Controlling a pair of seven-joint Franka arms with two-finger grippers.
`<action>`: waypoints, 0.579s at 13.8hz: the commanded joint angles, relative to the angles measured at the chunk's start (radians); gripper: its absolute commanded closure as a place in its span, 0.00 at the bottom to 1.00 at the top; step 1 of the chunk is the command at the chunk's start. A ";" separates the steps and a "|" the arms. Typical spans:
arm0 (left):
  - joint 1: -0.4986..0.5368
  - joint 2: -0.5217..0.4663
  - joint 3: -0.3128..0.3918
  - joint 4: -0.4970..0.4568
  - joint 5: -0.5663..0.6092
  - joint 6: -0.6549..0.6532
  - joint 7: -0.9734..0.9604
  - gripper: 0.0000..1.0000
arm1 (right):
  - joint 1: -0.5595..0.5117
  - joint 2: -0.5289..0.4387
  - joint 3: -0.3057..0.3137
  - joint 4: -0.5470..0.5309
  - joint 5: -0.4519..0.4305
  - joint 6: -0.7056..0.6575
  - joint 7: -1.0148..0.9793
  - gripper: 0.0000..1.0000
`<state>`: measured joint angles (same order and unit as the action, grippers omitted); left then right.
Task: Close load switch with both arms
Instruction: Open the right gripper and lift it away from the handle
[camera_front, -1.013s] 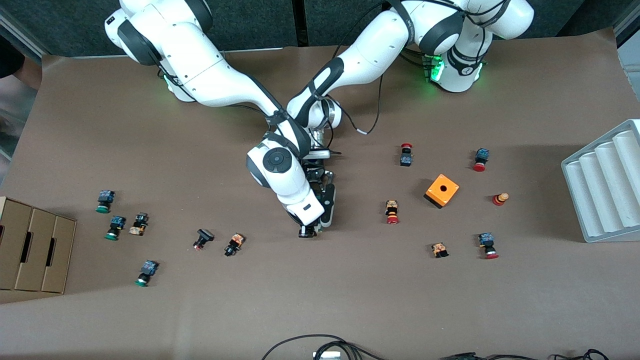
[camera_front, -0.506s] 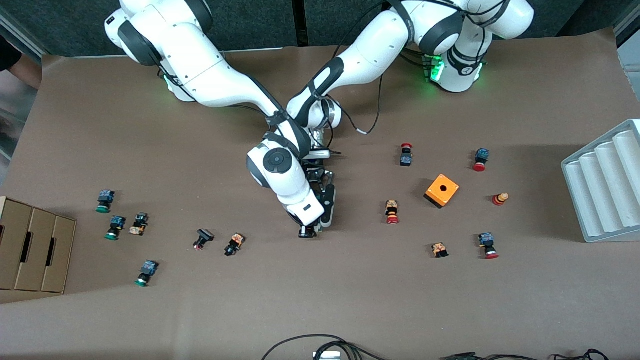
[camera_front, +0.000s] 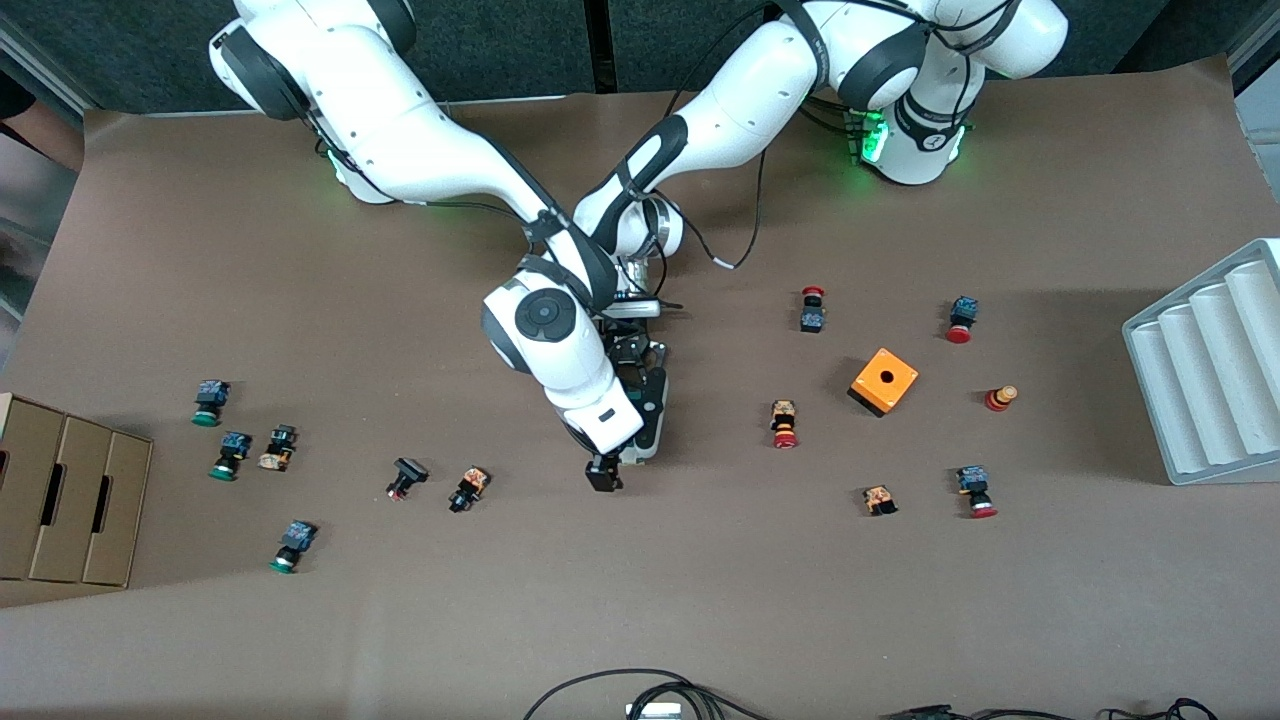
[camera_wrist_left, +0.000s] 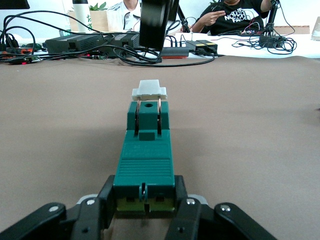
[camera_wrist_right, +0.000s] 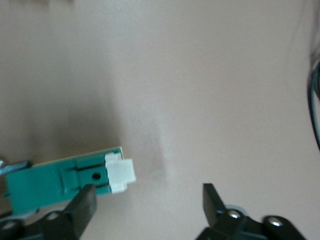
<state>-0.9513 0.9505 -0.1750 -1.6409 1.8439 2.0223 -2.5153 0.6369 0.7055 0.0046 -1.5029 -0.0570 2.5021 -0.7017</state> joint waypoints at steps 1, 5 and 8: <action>0.005 0.004 0.003 -0.005 0.000 0.018 0.000 0.67 | -0.009 -0.090 -0.002 -0.008 0.029 -0.121 -0.005 0.00; 0.006 -0.001 0.003 -0.005 -0.002 0.019 0.000 0.19 | -0.046 -0.162 -0.002 -0.010 0.029 -0.239 -0.005 0.00; 0.006 -0.004 0.002 -0.004 -0.008 0.022 -0.002 0.00 | -0.111 -0.222 0.000 -0.008 0.043 -0.321 -0.004 0.00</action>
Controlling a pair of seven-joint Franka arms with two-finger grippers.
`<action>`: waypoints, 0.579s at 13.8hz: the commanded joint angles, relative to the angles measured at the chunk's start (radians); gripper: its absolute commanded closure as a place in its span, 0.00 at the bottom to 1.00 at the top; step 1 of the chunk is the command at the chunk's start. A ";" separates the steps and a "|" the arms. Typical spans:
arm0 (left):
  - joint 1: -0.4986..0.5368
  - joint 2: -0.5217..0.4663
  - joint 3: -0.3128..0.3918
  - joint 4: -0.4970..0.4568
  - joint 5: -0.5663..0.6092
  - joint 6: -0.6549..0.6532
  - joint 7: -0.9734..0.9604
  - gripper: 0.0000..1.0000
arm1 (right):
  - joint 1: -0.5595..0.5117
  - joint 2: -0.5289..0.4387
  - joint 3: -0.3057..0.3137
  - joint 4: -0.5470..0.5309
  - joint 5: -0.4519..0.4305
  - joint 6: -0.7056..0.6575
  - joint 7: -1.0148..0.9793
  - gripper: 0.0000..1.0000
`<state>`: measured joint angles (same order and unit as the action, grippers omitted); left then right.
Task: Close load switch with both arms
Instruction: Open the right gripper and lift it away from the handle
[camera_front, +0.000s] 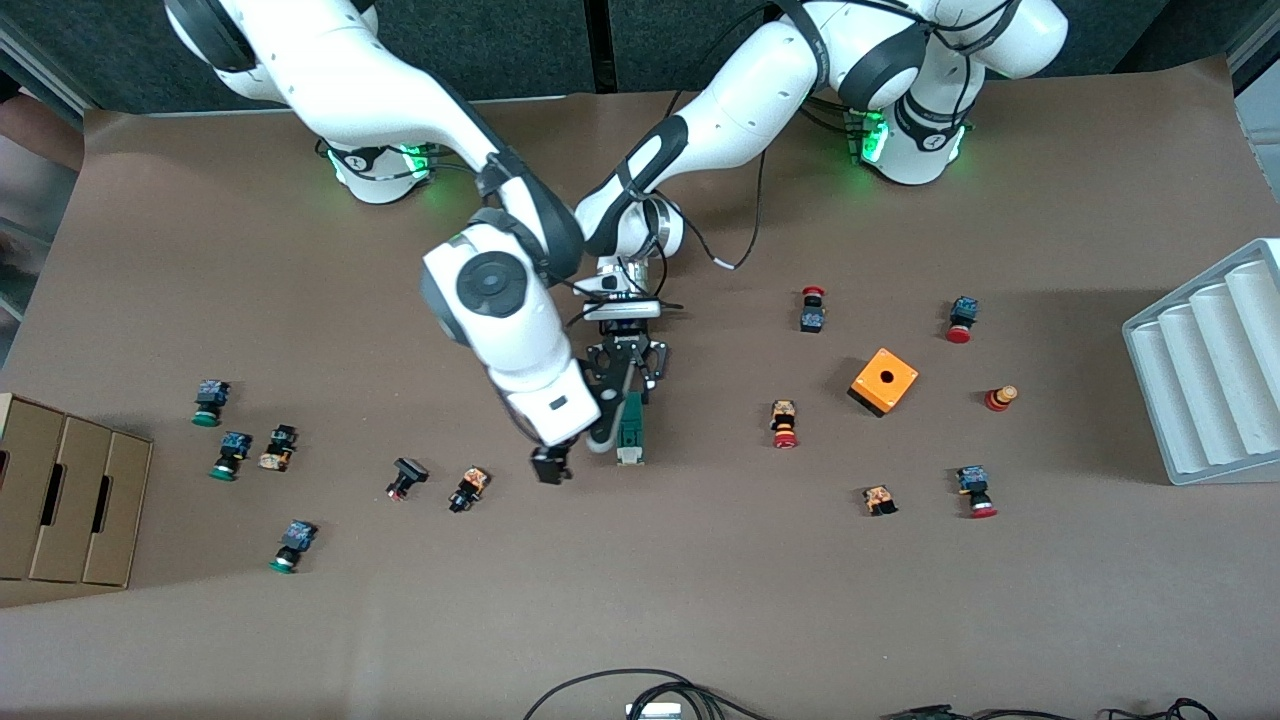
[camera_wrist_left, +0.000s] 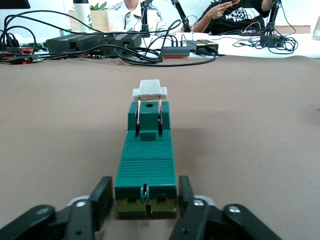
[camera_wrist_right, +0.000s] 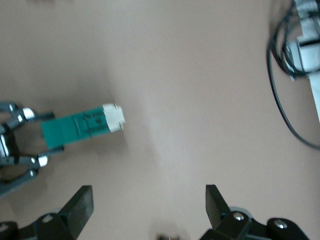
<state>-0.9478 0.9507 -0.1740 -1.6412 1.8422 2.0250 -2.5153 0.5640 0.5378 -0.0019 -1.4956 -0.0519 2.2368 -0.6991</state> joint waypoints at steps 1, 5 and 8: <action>0.003 -0.013 -0.001 -0.003 -0.011 0.024 -0.003 0.00 | -0.065 -0.071 0.007 -0.012 0.052 -0.075 -0.006 0.00; 0.003 -0.050 -0.007 -0.003 -0.093 0.041 0.009 0.00 | -0.165 -0.128 0.005 -0.014 0.138 -0.089 -0.007 0.00; 0.003 -0.088 -0.009 -0.002 -0.209 0.055 0.185 0.00 | -0.236 -0.139 0.007 -0.012 0.214 -0.089 0.045 0.00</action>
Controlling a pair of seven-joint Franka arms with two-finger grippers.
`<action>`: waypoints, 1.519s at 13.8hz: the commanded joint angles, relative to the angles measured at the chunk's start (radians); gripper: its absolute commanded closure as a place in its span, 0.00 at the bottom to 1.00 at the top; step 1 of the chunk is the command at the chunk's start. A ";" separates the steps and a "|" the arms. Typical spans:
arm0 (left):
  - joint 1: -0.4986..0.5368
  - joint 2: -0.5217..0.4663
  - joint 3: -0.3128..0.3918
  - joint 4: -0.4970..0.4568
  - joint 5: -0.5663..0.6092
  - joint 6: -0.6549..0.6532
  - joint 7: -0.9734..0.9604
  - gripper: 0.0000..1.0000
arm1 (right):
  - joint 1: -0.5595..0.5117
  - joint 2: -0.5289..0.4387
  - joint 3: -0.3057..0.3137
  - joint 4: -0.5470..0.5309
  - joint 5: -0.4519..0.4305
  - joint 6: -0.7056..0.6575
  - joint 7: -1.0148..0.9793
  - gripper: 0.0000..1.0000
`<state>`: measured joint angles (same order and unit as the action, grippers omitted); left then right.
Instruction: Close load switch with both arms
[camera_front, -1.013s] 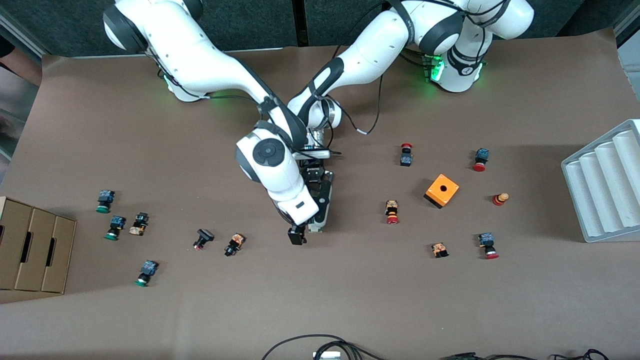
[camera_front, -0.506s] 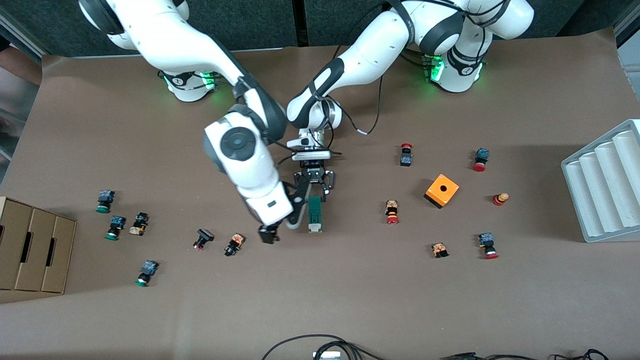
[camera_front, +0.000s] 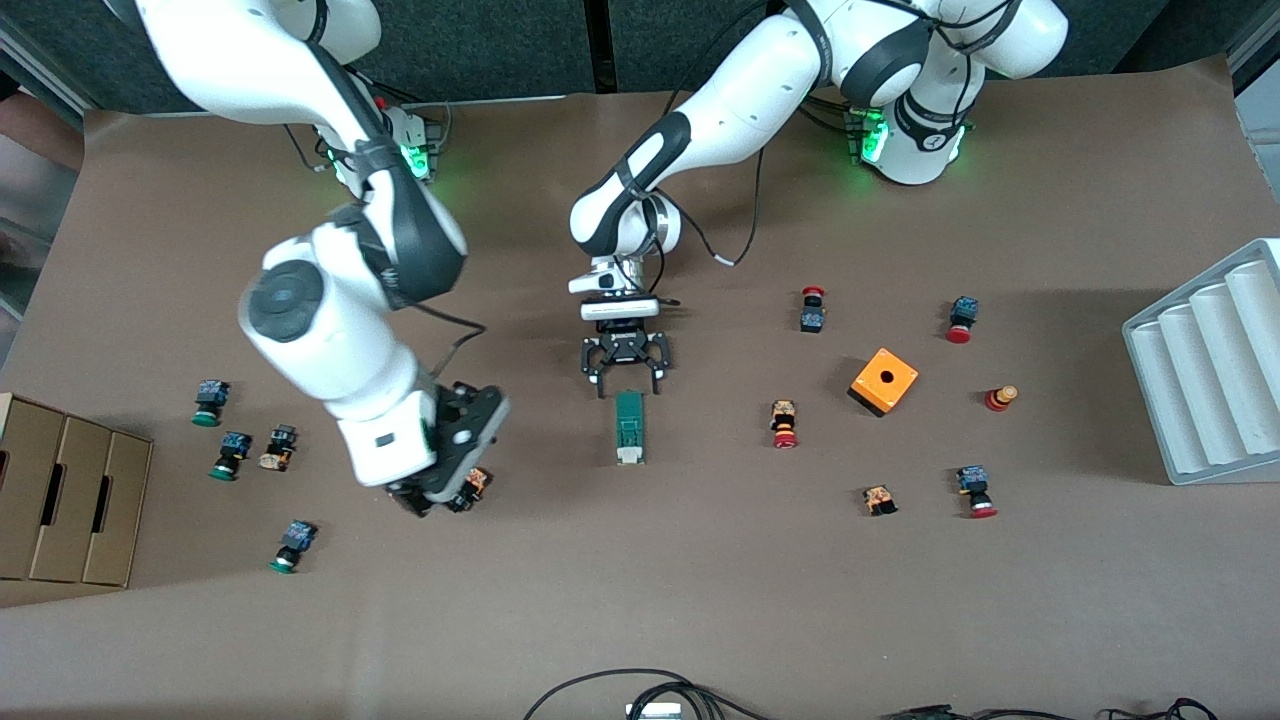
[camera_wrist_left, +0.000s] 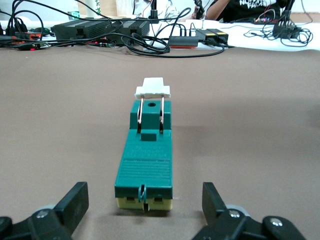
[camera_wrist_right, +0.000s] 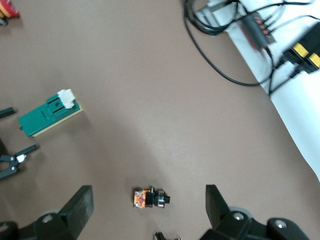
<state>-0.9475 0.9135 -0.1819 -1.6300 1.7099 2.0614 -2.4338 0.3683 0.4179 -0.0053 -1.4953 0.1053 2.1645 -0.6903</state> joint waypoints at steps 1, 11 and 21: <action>0.003 -0.067 -0.001 -0.005 -0.137 0.023 0.172 0.00 | -0.052 -0.021 0.010 -0.013 0.095 -0.018 0.060 0.00; 0.004 -0.274 0.002 0.009 -0.671 -0.056 1.090 0.00 | -0.271 -0.146 -0.028 -0.005 0.100 -0.334 0.284 0.00; 0.211 -0.525 0.007 0.024 -1.192 -0.202 2.023 0.00 | -0.376 -0.185 -0.177 0.007 0.027 -0.367 0.287 0.00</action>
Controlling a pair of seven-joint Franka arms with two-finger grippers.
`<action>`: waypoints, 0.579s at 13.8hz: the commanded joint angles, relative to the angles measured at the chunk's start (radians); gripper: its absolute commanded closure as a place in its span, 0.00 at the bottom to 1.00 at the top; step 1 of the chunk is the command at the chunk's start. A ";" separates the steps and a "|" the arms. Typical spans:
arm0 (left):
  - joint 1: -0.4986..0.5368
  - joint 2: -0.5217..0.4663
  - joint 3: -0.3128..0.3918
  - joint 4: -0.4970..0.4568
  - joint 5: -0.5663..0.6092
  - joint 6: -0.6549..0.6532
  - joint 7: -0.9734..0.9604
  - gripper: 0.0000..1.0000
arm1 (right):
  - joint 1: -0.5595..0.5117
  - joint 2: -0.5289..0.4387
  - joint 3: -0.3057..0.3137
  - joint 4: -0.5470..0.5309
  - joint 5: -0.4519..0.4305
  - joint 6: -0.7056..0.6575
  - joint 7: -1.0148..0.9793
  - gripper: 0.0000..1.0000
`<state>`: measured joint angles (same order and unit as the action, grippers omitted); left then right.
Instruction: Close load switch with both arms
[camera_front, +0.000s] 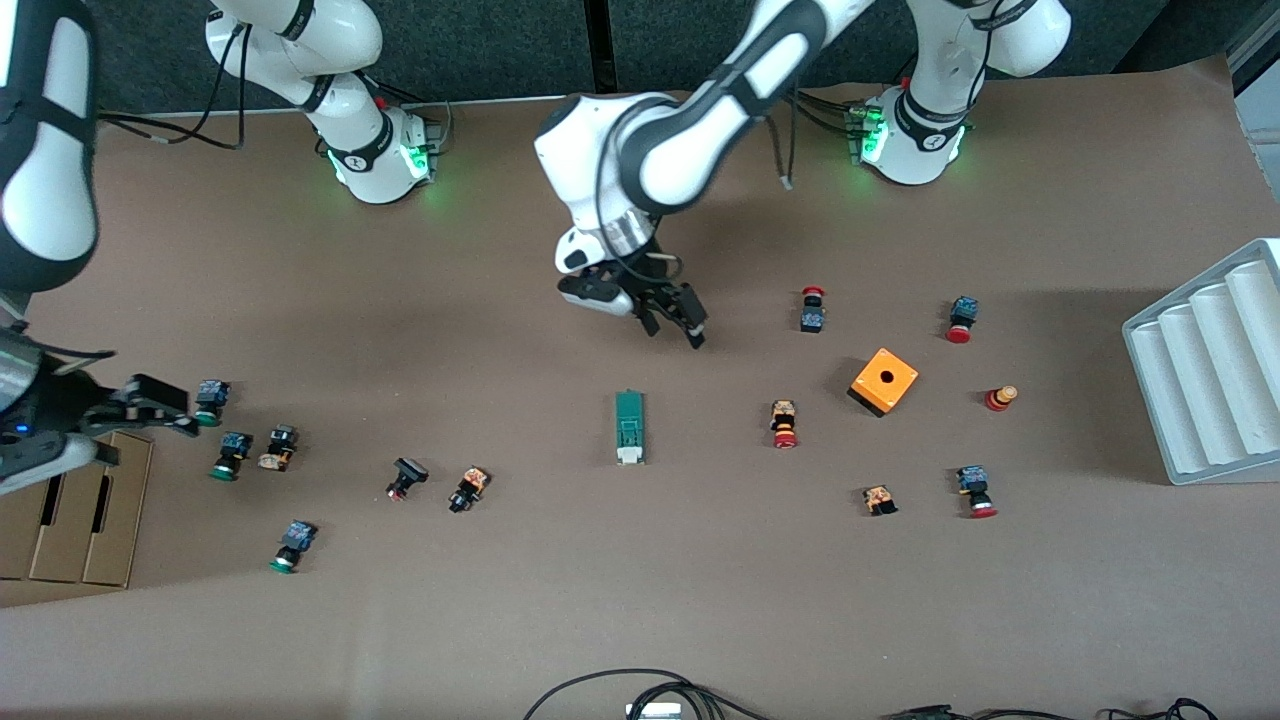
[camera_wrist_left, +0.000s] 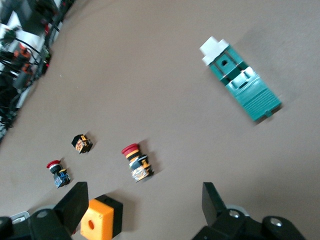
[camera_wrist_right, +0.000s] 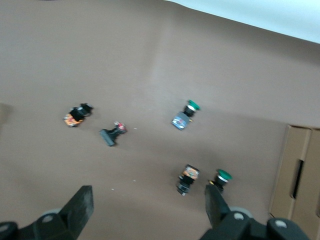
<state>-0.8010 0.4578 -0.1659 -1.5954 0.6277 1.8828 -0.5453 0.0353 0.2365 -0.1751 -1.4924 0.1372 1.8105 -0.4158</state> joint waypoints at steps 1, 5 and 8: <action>0.100 -0.099 -0.009 -0.008 -0.182 -0.045 0.190 0.00 | -0.070 -0.003 -0.007 0.003 -0.004 -0.016 0.011 0.00; 0.226 -0.191 -0.011 0.012 -0.365 -0.149 0.225 0.00 | -0.077 -0.009 -0.001 0.003 -0.013 -0.039 0.015 0.00; 0.336 -0.232 -0.010 0.029 -0.439 -0.194 0.237 0.00 | -0.055 -0.037 0.011 0.004 -0.022 -0.105 0.139 0.00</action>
<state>-0.5358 0.2533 -0.1621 -1.5791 0.2419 1.7304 -0.3288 -0.0404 0.2300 -0.1745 -1.4921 0.1372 1.7534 -0.3758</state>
